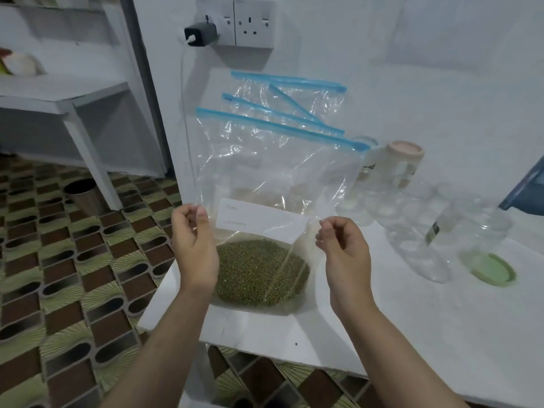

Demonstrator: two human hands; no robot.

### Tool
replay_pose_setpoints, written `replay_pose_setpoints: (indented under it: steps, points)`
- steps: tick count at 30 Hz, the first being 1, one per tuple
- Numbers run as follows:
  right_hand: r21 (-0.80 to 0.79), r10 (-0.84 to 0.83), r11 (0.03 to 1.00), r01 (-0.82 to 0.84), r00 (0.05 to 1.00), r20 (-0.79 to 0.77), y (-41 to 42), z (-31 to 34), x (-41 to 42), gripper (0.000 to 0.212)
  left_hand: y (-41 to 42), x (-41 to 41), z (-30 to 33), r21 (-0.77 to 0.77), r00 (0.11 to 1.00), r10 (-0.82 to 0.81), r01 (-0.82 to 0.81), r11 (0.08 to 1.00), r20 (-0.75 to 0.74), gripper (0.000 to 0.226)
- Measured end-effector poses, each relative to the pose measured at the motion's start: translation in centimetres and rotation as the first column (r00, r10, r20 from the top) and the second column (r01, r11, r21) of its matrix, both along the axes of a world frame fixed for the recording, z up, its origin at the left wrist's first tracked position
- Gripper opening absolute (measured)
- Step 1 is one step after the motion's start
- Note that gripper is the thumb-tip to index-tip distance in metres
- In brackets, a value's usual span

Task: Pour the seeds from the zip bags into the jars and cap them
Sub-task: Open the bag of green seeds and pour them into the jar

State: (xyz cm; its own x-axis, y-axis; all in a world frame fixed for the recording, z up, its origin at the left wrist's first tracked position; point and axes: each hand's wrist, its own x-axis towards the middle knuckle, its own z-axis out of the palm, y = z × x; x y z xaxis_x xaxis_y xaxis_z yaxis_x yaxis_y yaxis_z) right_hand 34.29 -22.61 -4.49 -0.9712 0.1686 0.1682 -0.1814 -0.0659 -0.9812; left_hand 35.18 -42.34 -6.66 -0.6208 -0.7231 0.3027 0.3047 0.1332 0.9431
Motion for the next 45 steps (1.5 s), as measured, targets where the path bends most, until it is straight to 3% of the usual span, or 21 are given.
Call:
replay_pose_setpoints:
  steps: [8, 20, 29, 31, 33, 34, 36, 39, 42, 45]
  points:
    - [-0.052, 0.026, 0.998, -0.027, 0.999, -0.024, 3.4, 0.9, 0.1, 0.011, 3.8, 0.4, 2.2, -0.006, 0.991, 0.002, -0.003, 1.0, -0.132, 0.009]
    - [-0.075, -0.053, 0.996, 0.046, 0.994, -0.095, 17.3, 3.2, -0.3, 0.015, 18.7, 0.2, 3.3, 0.04, 0.949, -0.214, 0.229, 0.973, -0.23, 0.02]
    - [0.014, -0.008, 1.0, 0.009, 0.999, -0.031, 24.5, 1.3, 0.0, 0.01, 26.1, 0.6, 1.2, -0.003, 0.942, -0.304, 0.307, 0.952, -0.139, 0.022]
    - [-0.081, 0.053, 0.995, -0.05, 0.998, 0.04, 24.9, 1.3, -0.2, 0.011, 26.3, 0.6, 1.1, -0.013, 0.949, -0.289, 0.29, 0.957, -0.125, 0.021]
    - [-0.312, 0.176, 0.942, -0.122, 0.972, 0.152, 25.2, 1.8, -0.4, 0.003, 26.3, 0.6, 0.9, -0.012, 0.958, -0.265, 0.266, 0.964, -0.112, 0.019]
    - [-0.419, 0.242, 0.896, -0.145, 0.952, 0.188, 25.3, 2.1, -0.5, 0.006, 26.3, 0.7, 0.8, -0.013, 0.963, -0.248, 0.248, 0.969, -0.109, 0.015]
    - [-0.487, 0.35, 0.848, -0.209, 0.911, 0.218, 25.7, 2.9, -0.9, 0.028, 26.4, 0.7, 1.0, -0.001, 0.967, -0.223, 0.224, 0.975, -0.125, 0.01]
    - [-0.337, 0.36, 0.897, -0.287, 0.915, 0.18, 26.0, 4.4, -1.7, 0.048, 26.3, 0.3, 2.2, -0.05, 0.971, -0.182, 0.176, 0.983, -0.154, 0.029]
    - [-0.105, 0.223, 0.971, -0.216, 0.973, 0.065, 25.5, 5.6, -2.2, 0.038, 26.1, -0.4, 3.7, -0.203, 0.984, -0.12, 0.091, 0.975, -0.132, 0.042]
    - [0.163, 0.08, 0.985, -0.061, 0.99, -0.113, 24.6, 6.2, -2.2, 0.019, 26.8, -0.8, 5.6, -0.413, 0.987, -0.126, 0.074, 0.908, -0.099, 0.03]
